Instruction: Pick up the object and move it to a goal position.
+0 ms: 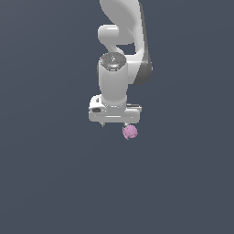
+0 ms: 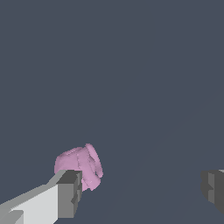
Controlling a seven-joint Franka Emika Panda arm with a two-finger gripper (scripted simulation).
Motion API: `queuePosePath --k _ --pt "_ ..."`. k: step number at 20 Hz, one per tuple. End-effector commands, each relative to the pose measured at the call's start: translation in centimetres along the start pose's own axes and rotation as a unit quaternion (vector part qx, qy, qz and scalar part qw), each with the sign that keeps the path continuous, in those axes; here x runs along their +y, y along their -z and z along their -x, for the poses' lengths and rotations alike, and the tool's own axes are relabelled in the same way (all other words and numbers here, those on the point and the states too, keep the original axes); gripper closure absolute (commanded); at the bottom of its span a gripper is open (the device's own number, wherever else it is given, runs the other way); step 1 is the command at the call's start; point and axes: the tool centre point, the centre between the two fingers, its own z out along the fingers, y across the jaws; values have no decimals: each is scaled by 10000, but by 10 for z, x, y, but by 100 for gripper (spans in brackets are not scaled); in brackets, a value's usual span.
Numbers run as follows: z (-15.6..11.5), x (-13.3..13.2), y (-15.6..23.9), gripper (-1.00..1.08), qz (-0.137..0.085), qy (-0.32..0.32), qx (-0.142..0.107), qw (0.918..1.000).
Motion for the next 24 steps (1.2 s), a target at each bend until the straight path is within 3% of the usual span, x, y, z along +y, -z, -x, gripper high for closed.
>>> queuePosePath --k 1,9,15,24 --pt "0 0 0 -92 0 0 0 10000" --pt "-4 24 1 -92 -26 -393 4 9992" --pt "-4 25 1 -92 -27 -413 5 9991" --pt "9 -6 -24 -92 -2 236 -27 9997"
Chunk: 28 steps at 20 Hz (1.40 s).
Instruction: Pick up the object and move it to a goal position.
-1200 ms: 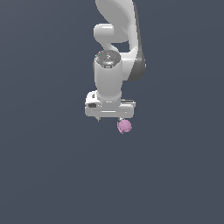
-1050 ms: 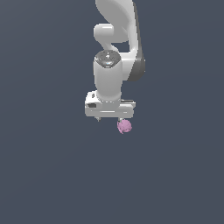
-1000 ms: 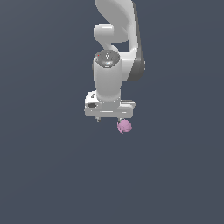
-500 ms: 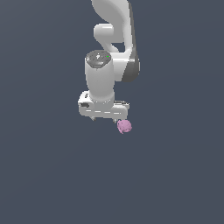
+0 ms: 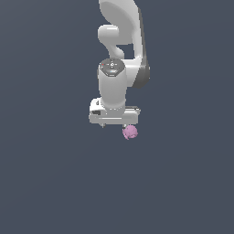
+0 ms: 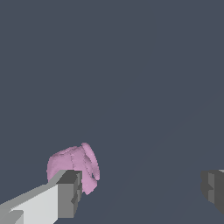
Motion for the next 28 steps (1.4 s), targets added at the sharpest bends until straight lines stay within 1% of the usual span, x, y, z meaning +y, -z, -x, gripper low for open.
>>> queuePosePath --k 1,3,7,12,15,21,28 --pt "7 -15 -12 -92 8 312 -19 9995" --pt "15 -30 -24 -92 12 636 -33 9980" --pt "32 -59 -47 -92 8 1272 -59 9919" --pt "47 -81 -62 -92 -7 1745 -74 9846" --pt "50 -85 -66 -92 -12 1854 -78 9826" --pt "50 -85 -70 -92 -12 1826 -82 9831" --pt "52 -85 -102 -92 -14 1853 -79 9827"
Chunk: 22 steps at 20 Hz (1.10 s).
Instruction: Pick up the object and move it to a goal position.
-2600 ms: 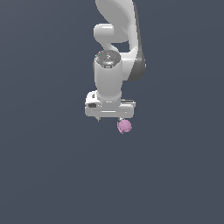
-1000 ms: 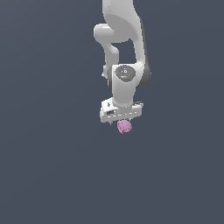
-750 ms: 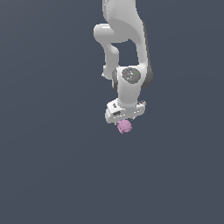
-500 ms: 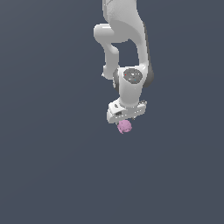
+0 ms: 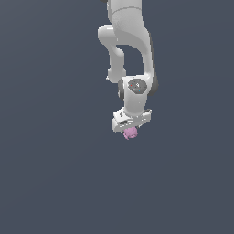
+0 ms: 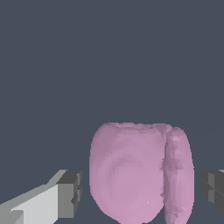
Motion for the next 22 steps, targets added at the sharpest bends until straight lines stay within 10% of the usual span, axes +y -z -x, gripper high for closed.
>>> queuePosePath --k 1,7,8,22 --pt "0 0 -12 -92 0 10 0 10000" --pt "0 0 -22 -92 0 15 1 10000" --pt "0 0 -22 108 0 15 1 10000" --pt "0 -1 -17 108 4 14 6 10000"
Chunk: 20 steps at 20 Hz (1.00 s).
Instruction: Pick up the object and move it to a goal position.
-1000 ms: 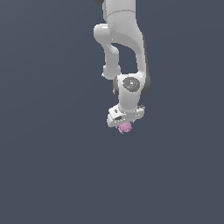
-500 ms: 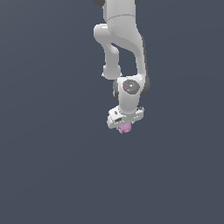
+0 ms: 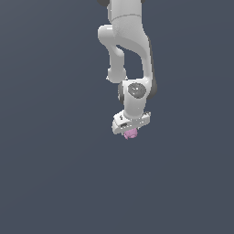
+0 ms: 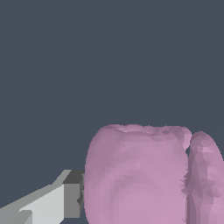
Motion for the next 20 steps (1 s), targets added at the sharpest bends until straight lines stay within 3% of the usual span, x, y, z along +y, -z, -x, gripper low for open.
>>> queuePosePath --k 1,9,20 --pt "0 -1 5 108 1 1 4 10000" --pt "4 -8 42 108 2 3 3 10000" --pt "11 -25 135 108 2 6 0 10000"
